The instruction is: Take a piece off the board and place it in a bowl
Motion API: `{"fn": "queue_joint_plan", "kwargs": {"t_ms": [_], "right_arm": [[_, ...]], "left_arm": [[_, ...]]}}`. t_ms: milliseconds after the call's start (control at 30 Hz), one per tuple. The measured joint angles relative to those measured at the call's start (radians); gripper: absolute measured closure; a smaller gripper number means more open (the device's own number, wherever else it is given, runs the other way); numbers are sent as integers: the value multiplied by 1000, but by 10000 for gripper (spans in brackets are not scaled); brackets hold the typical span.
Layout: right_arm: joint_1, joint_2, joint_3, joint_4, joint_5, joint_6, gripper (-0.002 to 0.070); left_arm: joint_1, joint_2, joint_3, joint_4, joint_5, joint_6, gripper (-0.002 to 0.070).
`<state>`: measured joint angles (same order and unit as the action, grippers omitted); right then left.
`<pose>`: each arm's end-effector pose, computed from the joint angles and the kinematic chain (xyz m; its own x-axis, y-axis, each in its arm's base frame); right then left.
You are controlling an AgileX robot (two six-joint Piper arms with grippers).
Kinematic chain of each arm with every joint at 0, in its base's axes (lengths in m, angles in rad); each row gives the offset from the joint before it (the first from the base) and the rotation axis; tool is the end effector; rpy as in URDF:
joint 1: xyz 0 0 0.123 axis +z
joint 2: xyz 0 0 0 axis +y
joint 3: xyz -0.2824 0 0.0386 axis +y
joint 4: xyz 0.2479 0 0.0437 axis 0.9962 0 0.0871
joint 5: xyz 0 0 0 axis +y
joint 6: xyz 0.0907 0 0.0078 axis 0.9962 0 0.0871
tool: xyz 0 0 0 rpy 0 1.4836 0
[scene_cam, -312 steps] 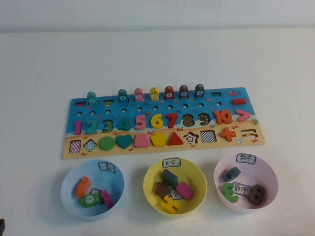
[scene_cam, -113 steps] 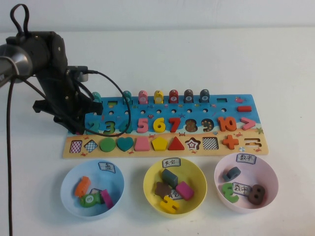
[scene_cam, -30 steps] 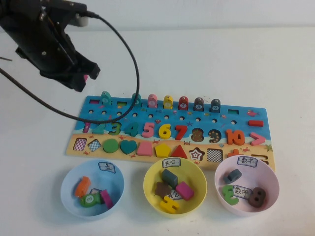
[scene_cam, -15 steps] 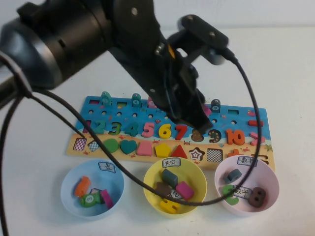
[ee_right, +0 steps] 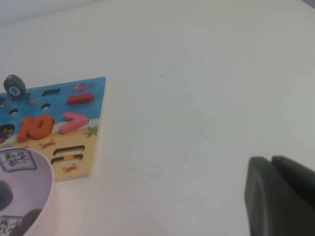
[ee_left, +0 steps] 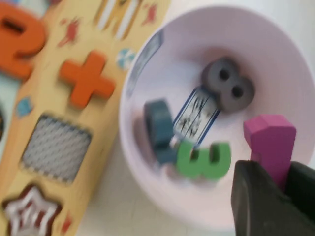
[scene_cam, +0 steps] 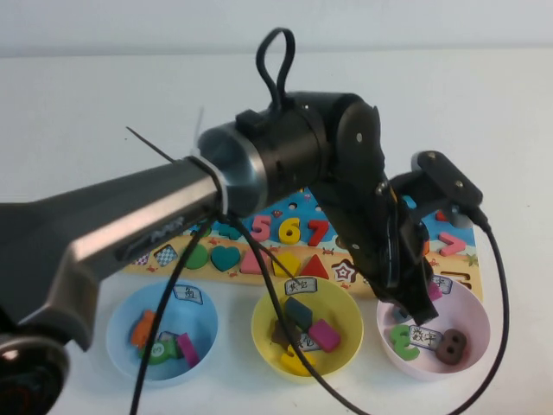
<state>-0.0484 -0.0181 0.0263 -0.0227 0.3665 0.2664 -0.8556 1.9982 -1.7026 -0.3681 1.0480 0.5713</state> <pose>0.0524 -0.0033 0.1722 -0.2610 0.2557 -0.9309 0.1232 0.9652 0.2306 0.2613 -0.3442 0.2521 -0.2804 0.8617 -0.4230 0.9596 0.2403 -0.1466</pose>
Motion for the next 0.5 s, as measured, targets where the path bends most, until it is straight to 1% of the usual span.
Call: {"fn": "queue_joint_plan", "kwargs": {"t_ms": [133,233,333,500], "right_arm": [[0,0,0,0,0,0,694],[0,0,0,0,0,0,694],[0,0,0,0,0,0,694],[0,0,0,0,0,0,694]], "left_arm": [[0,50,0,-86,-38,92,608],[0,75,0,-106,-40,147,608],[0,90,0,-101,-40,173,608],[0,93,0,-39,-73,173,606]]}}
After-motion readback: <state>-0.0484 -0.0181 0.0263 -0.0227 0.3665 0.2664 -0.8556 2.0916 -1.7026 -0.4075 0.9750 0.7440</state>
